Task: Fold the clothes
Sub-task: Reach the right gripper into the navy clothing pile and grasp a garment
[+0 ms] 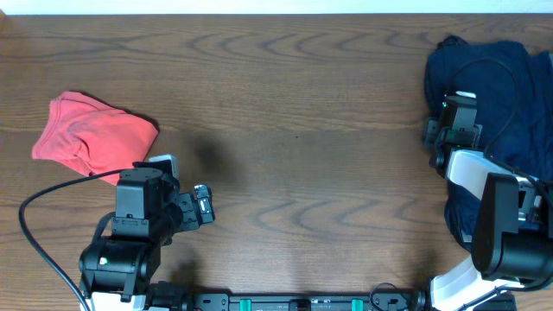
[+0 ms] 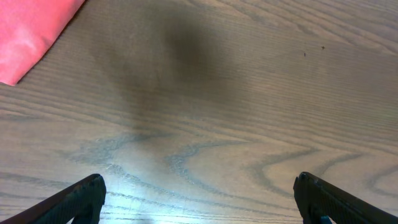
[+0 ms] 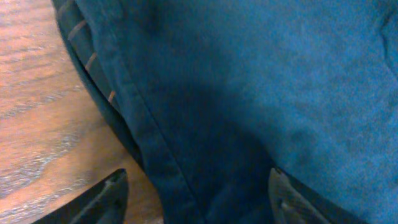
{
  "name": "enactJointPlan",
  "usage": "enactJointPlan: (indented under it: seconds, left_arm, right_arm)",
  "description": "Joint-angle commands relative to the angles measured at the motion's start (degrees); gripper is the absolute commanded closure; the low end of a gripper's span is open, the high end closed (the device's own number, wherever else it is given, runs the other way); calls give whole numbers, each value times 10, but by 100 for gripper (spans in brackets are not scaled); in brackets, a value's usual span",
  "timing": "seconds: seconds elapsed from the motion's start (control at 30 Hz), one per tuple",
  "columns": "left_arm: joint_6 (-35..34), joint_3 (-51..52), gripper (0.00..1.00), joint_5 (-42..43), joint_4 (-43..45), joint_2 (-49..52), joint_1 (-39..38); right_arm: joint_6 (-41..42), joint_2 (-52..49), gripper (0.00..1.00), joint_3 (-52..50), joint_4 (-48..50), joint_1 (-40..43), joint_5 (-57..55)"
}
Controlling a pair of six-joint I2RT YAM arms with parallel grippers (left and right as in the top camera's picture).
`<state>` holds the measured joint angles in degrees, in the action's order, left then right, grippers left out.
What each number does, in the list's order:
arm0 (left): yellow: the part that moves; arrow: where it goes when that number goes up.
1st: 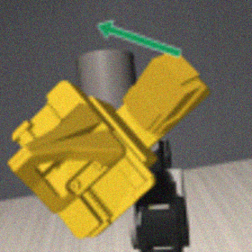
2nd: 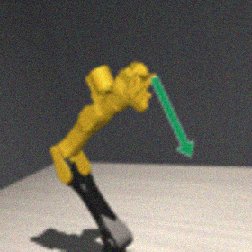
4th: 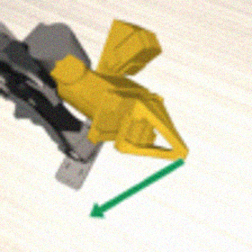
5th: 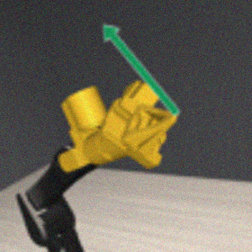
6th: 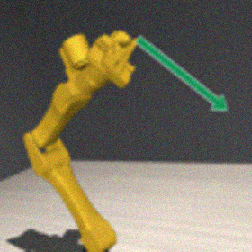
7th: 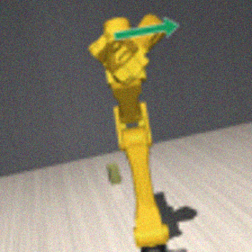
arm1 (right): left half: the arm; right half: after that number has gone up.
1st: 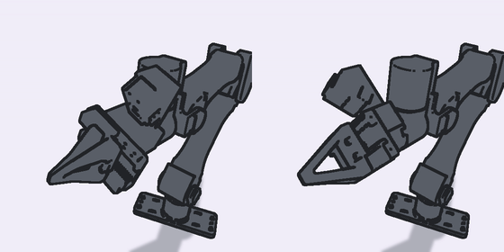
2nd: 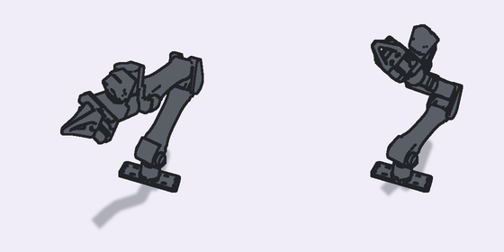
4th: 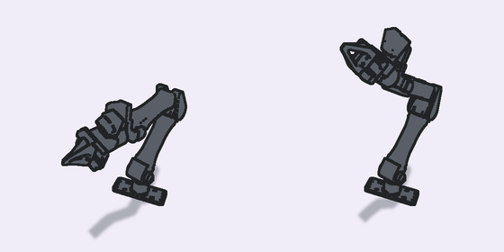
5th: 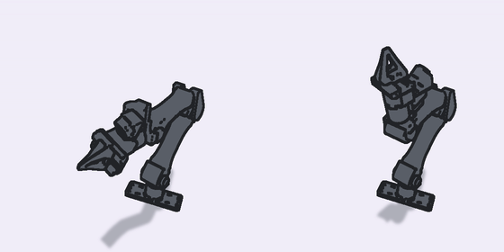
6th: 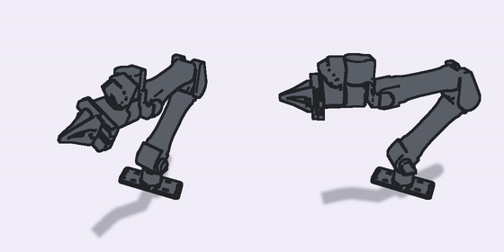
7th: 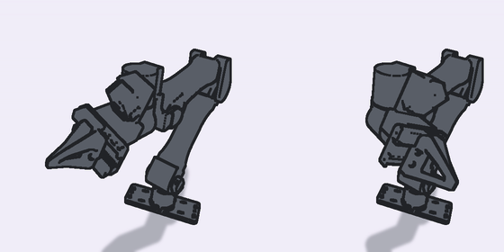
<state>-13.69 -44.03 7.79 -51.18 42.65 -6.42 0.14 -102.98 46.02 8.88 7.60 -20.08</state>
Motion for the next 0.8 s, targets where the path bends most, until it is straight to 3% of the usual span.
enactJointPlan:
  seconds: [0.0,0.27,0.47,0.6,0.77]
  left_arm:
    - [-3,-12,2,6,0,0,4]
    - [-3,-12,2,6,0,0,4]
    - [-3,-12,2,6,0,0,4]
    - [-3,-12,2,6,2,0,4]
    - [-3,-12,2,6,5,0,4]
  right_arm:
    - [2,-11,35,6,1,4,-12]
    - [3,-11,64,6,-2,14,-12]
    - [20,-11,78,6,-5,19,-22]
    - [26,-11,99,6,-4,19,-26]
    - [28,6,99,8,-6,18,-20]
